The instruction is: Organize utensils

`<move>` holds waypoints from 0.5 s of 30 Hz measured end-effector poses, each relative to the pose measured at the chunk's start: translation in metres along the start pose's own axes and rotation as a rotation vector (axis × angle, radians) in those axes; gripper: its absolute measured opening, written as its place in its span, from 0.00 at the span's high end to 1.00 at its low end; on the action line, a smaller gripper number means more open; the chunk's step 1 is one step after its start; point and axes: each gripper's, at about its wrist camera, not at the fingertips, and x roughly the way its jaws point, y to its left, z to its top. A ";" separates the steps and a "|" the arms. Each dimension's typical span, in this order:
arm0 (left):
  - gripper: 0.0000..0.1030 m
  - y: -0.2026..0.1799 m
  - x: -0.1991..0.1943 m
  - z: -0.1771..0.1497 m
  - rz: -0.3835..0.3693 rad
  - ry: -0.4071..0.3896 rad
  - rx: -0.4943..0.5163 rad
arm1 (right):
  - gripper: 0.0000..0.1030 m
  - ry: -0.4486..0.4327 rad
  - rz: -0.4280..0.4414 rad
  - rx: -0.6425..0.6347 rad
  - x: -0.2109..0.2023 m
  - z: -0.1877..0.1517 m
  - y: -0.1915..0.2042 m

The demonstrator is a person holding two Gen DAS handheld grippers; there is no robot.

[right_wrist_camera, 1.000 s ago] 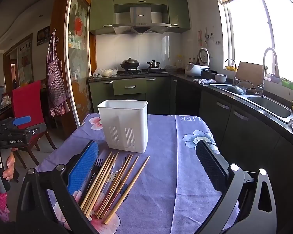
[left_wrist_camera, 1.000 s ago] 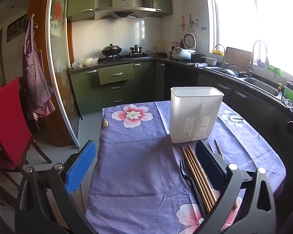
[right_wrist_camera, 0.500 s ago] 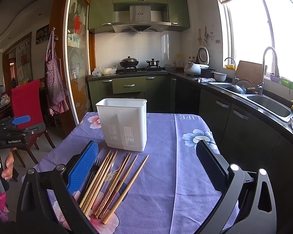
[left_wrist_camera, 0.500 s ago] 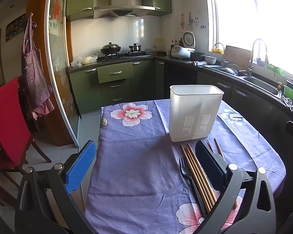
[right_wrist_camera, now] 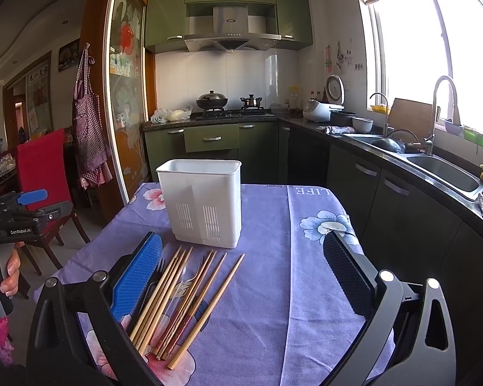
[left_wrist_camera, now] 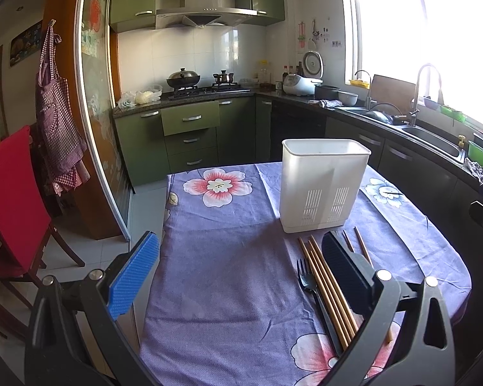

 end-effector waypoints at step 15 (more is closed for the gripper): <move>0.06 0.004 0.001 0.000 0.001 0.008 -0.008 | 0.04 0.013 0.003 -0.001 0.007 -0.002 0.004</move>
